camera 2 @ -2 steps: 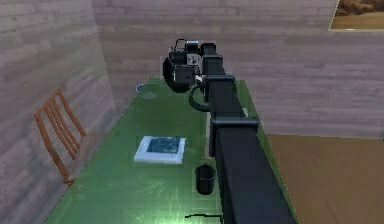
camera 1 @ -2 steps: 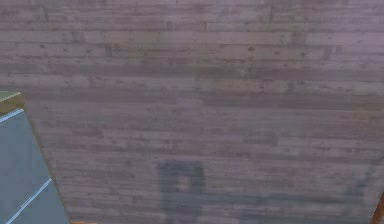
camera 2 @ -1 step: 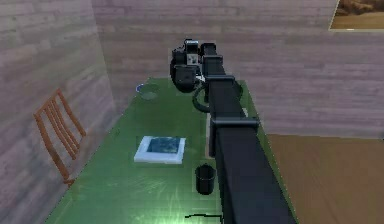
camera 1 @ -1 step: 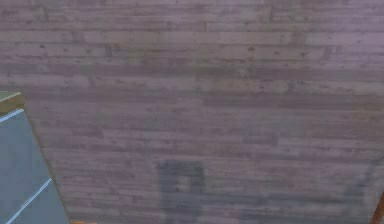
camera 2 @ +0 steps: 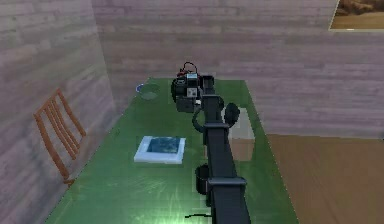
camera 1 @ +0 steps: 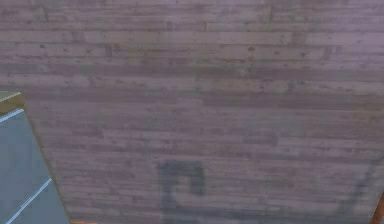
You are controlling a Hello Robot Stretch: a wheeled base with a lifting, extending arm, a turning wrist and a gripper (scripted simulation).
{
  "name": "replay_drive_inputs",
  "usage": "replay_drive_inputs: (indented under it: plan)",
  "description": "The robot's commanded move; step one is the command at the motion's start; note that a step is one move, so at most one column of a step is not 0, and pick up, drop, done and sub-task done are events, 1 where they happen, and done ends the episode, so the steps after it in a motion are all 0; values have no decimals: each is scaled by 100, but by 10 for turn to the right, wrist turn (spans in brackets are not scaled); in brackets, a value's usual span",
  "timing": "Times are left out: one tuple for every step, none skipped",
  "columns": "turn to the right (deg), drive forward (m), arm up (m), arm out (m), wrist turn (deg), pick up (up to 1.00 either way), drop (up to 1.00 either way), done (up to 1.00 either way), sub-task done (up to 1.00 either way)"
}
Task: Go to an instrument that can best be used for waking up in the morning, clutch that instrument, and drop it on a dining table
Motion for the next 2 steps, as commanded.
replay_drive_inputs:
  plan:
    - [0,0,-32,0,0,0,0,0,0]
    - [0,0,0,0,0,0,100,0,0]
